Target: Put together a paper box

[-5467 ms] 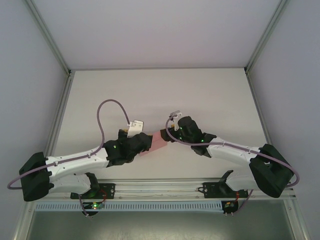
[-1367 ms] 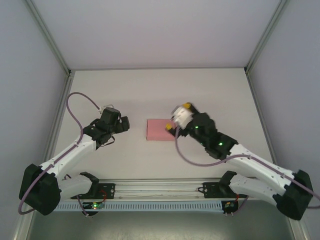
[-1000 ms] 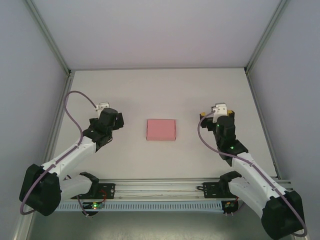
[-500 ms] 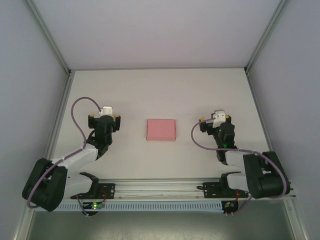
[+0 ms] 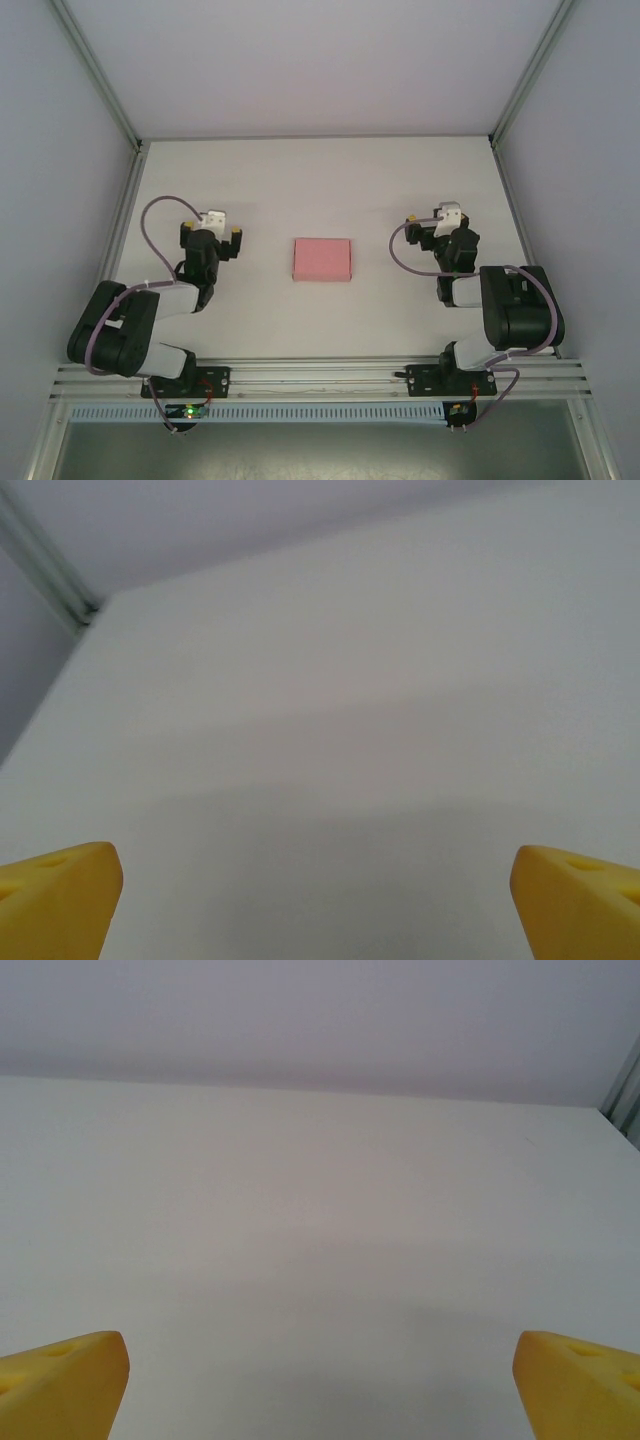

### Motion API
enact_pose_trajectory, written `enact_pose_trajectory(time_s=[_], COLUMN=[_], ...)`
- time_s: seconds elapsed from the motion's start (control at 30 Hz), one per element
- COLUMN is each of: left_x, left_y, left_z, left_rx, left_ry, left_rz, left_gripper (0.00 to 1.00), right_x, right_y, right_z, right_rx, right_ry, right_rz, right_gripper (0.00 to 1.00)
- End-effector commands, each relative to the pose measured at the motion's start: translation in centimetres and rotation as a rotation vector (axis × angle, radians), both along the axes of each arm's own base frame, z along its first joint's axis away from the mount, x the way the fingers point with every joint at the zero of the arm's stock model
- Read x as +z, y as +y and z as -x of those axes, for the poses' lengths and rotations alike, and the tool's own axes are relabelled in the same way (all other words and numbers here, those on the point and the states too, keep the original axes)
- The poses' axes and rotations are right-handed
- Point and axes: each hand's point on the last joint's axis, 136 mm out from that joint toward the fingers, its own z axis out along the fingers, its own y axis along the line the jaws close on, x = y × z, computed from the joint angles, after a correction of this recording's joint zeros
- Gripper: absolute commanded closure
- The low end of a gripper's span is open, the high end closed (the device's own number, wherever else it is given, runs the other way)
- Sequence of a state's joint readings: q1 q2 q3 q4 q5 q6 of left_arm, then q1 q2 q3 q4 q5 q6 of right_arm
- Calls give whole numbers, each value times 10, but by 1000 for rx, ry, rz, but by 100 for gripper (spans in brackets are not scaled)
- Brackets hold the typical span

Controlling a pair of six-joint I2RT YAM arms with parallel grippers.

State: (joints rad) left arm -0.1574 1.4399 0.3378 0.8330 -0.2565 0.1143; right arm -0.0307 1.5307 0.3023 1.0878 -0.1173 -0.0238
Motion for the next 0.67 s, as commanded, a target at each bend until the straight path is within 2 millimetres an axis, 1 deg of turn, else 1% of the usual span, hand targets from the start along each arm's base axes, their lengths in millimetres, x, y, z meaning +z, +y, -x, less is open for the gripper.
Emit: enact_pose_trajectory(time_s=[0.0,0.03,0.07,0.13,0.17,0.2,0.23,0.63], left_x=[-2,0,-2,-10,-10,-10,-12,-12], left_y=[32,36,34,31,33,34,40,39], left_z=[-1,-4,-7,-14,-19,-17,-17,-16], left_rx=[118,120,110,104,114,108,141,135], left_ry=[-113,-144,-123,-20,-30,-37,-18,-18], left_rz=[150,162,163,168,162,178,184,188], left_gripper=[0,0,0,0,0,0,0,0], right_x=[4,4,5,4,5,4,4,4], right_y=[3,3,4,4,4,4,3,4], right_z=[-2,-2,-2,-2,-2,-2,-2,-2], right_rx=[11,12,13,12,12,13,11,11], right_ry=[0,-3,-4,-2,-4,-2,-2,-2], right_rz=[-25,-25,-25,-26,-25,-25,-25,-25], right_gripper=[2,2,2,2,2,2,2,2])
